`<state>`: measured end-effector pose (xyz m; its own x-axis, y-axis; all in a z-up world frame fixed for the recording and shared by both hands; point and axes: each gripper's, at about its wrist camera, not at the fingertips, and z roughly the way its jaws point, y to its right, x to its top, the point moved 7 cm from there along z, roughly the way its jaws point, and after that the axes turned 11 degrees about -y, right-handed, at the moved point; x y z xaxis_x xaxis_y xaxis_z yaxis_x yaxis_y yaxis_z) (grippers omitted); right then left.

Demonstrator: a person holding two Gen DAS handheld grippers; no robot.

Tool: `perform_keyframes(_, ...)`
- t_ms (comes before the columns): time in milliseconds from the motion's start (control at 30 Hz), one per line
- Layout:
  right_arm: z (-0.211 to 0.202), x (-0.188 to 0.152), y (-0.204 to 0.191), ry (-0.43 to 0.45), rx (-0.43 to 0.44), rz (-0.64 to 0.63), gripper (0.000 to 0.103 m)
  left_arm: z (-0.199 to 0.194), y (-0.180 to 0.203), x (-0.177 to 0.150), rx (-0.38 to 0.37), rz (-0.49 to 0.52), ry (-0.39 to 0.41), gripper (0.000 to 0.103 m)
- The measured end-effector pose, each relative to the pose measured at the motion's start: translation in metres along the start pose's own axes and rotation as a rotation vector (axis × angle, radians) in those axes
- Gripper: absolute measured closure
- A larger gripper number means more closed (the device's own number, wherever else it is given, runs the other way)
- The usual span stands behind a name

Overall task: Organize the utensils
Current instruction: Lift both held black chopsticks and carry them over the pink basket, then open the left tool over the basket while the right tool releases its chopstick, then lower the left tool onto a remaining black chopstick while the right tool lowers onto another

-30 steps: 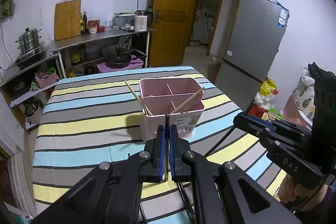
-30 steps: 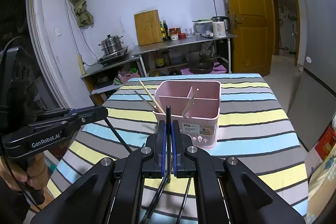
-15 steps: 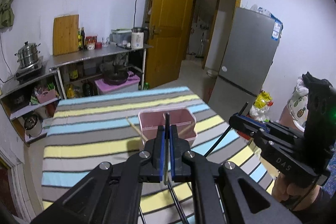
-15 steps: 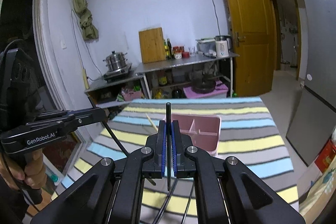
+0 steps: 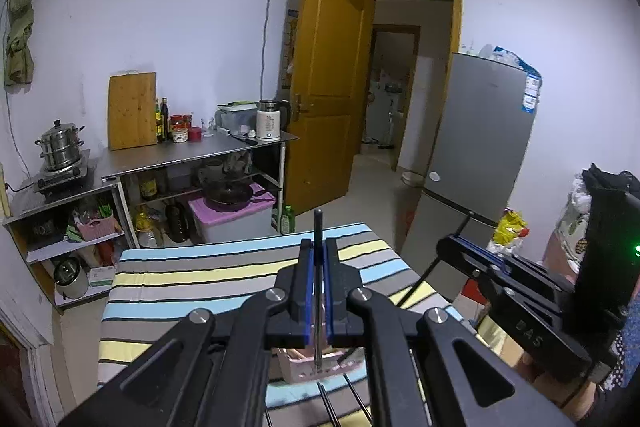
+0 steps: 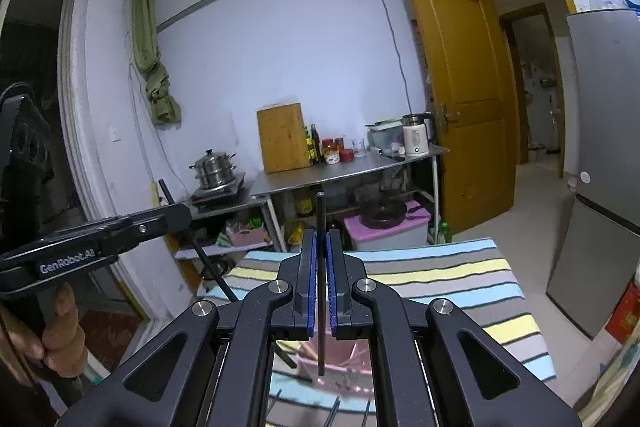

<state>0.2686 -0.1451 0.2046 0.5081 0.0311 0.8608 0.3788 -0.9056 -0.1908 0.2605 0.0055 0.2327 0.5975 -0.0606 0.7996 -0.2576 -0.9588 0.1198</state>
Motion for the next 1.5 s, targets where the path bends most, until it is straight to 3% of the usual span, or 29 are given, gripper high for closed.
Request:
perform_keyframes(400,0.055,-0.010,0.020,-0.047,-0.031,0.009,0.099,0.067,-0.014,-0.006,-0.007,-0.039,-0.038,0.098)
perform_keyframes(833,0.098,-0.062,0.030,-0.195,-0.037,0.008,0.098,0.117,-0.022,-0.052,-0.017,-0.079,-0.168,0.098)
perform_keyframes(1033,0.102,-0.074,0.037,-0.242,-0.026,0.025,0.098,0.123,-0.027,-0.067,-0.012,-0.104,-0.202,0.097)
perform_keyframes(1100,0.099,-0.075,0.038,-0.249,-0.029,0.025,0.097,0.123,-0.028,-0.069,-0.005,-0.106,-0.208,0.089)
perform_keyframes(1167,0.092,-0.074,0.039,-0.237,-0.030,0.022,0.087,0.119,-0.029,-0.069,-0.007,-0.109,-0.201,0.081)
perform_keyframes(1200,0.088,-0.073,0.039,-0.232,-0.027,0.022,0.087,0.116,-0.029,-0.070,-0.007,-0.110,-0.196,0.078)
perform_keyframes(1500,0.048,-0.082,0.038,-0.199,-0.032,0.044,0.087,0.079,-0.028,-0.075,-0.002,-0.115,-0.143,0.071)
